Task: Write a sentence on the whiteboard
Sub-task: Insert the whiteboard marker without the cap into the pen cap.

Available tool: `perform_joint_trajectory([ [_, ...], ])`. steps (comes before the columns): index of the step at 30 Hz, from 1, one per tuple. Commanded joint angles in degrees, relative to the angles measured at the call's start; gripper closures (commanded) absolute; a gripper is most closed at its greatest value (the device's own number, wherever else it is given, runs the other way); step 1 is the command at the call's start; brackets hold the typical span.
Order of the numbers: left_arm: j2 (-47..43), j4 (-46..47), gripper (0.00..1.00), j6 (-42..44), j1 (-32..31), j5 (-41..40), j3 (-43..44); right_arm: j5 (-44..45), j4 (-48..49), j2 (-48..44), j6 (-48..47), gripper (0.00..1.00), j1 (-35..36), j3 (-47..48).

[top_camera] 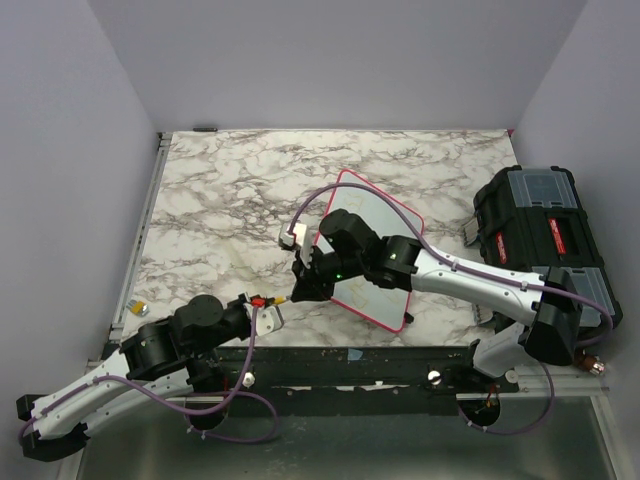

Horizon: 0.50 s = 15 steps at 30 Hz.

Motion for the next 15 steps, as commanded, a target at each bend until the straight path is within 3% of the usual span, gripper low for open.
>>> perform_joint_trajectory([
  [1, -1.18, 13.32, 1.00, 0.06, -0.67, 6.26, 1.03, -7.26, 5.88, 2.84, -3.48, 0.99, 4.40, -1.14],
  [9, -1.60, 13.34, 1.00, 0.05, -0.67, 7.02, 1.16, -5.99, 10.21, 3.42, -5.50, 0.99, 6.38, -2.57],
  [15, -1.31, 14.03, 1.00, -0.12, -0.63, 2.01, 2.28, -1.15, 10.57, 7.14, 3.88, 1.00, 6.39, 1.53],
])
